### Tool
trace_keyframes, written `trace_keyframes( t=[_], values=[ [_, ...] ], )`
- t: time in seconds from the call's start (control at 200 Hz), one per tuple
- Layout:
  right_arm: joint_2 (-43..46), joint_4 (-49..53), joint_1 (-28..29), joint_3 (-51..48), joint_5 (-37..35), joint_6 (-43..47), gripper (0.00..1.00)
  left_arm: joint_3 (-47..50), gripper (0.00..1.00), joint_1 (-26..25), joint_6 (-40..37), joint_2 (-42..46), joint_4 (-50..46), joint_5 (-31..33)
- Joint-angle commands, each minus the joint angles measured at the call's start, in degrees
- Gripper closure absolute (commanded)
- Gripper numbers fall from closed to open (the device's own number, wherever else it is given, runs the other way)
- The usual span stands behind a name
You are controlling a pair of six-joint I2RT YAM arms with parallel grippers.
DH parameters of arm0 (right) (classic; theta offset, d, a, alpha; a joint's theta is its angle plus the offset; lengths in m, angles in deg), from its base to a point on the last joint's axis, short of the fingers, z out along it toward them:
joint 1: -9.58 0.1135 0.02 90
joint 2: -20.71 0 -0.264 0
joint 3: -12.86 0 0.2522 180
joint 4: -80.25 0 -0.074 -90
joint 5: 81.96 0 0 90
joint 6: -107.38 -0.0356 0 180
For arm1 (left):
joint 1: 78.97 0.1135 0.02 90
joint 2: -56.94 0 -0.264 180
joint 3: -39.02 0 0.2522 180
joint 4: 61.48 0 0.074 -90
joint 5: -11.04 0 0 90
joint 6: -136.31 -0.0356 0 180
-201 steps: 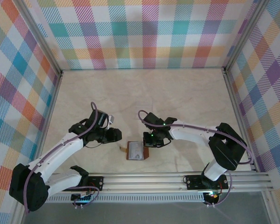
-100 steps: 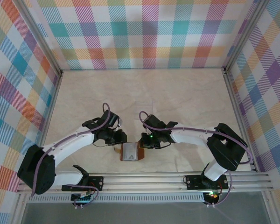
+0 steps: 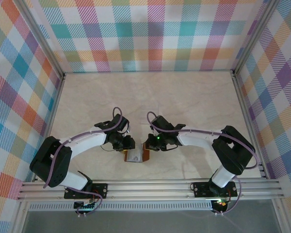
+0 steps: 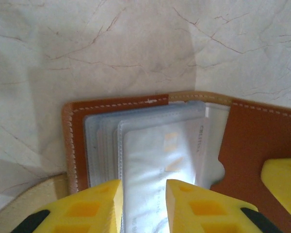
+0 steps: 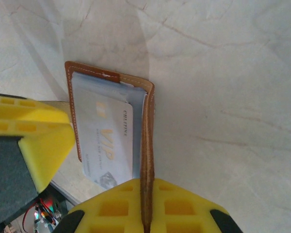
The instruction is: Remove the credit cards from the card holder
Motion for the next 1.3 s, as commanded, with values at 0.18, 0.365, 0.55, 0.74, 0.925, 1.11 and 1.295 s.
trace_keyframes(
  t=[0.18,0.365,0.55,0.74,0.925,1.11,1.295],
  values=[
    [-3.18,3.84,-1.97,3.62,2.28,6.72,0.96,1.6,0.69,-0.56,-2.64,-1.6,-1.32,5.3],
    [-4.48,4.4,-3.15,3.71,2.14,8.12,0.94,2.19,0.68,-0.54,-3.87,-2.1,-2.28,7.2],
    [-5.33,6.54,-3.25,4.32,0.03,9.86,0.81,3.93,0.7,-0.57,-3.81,-3.79,0.12,5.79],
    [-4.55,13.23,-3.25,4.41,-9.76,11.55,0.59,6.78,0.73,-0.58,-2.56,-3.4,3.26,3.58],
    [-5.66,17.95,-1.78,5.9,-17.29,15.88,0.4,7.68,0.73,-0.58,-1.83,-2.23,4.65,1.06],
    [-10.2,28.79,2.99,11.39,-32.0,19.11,0.23,9.24,0.74,-0.56,-0.9,-1.44,6.27,0.17],
    [-14.66,35.57,5.6,14.59,-40.66,18.21,0.15,11.32,0.75,-0.57,0.21,-1.66,9.06,-1.28]
  ],
)
